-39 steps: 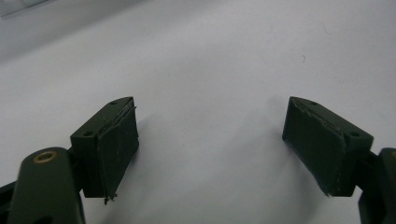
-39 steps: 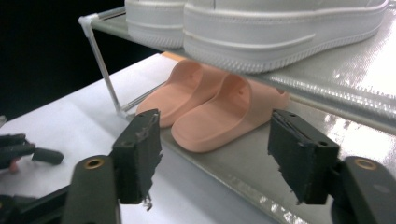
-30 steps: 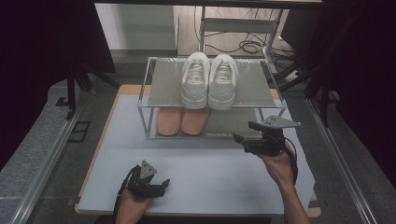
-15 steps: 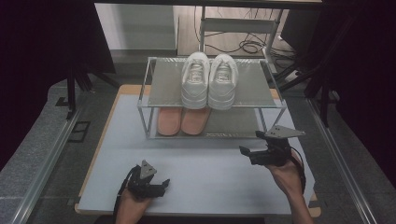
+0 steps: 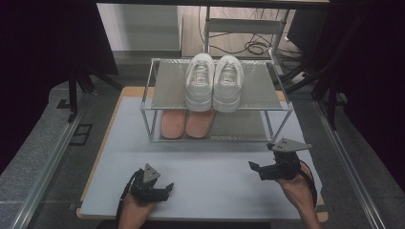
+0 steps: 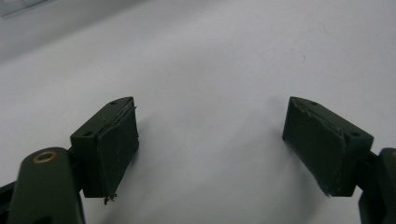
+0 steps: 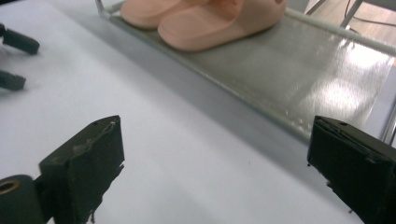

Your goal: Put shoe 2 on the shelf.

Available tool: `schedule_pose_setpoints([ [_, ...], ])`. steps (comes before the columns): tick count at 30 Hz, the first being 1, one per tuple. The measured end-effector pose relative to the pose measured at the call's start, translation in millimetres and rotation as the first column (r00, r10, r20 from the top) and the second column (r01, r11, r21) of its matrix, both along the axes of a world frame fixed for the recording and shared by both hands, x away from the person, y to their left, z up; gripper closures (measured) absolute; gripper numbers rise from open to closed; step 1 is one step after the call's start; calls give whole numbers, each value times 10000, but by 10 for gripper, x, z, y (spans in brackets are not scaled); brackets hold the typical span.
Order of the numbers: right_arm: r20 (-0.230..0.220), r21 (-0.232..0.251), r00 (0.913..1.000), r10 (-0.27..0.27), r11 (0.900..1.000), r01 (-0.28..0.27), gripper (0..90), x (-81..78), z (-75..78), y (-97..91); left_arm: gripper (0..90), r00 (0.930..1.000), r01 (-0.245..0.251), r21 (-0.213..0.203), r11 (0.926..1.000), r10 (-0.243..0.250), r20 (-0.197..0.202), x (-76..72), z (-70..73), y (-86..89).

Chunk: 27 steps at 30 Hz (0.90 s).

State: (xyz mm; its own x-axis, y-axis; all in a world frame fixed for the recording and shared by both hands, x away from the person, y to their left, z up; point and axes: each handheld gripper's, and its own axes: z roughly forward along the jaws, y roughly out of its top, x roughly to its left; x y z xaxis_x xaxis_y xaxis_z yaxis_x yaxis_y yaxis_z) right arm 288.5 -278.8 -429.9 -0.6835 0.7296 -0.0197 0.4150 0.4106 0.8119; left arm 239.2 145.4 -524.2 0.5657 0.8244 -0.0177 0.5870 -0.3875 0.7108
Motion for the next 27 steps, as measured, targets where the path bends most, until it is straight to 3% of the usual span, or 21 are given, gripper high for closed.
schedule_pose_setpoints([
  [27,-789,-259,9946,-675,9975,656,11,-192,-729,-225,181,10000,27,42,10000,-27,0,-1,2,1],
])
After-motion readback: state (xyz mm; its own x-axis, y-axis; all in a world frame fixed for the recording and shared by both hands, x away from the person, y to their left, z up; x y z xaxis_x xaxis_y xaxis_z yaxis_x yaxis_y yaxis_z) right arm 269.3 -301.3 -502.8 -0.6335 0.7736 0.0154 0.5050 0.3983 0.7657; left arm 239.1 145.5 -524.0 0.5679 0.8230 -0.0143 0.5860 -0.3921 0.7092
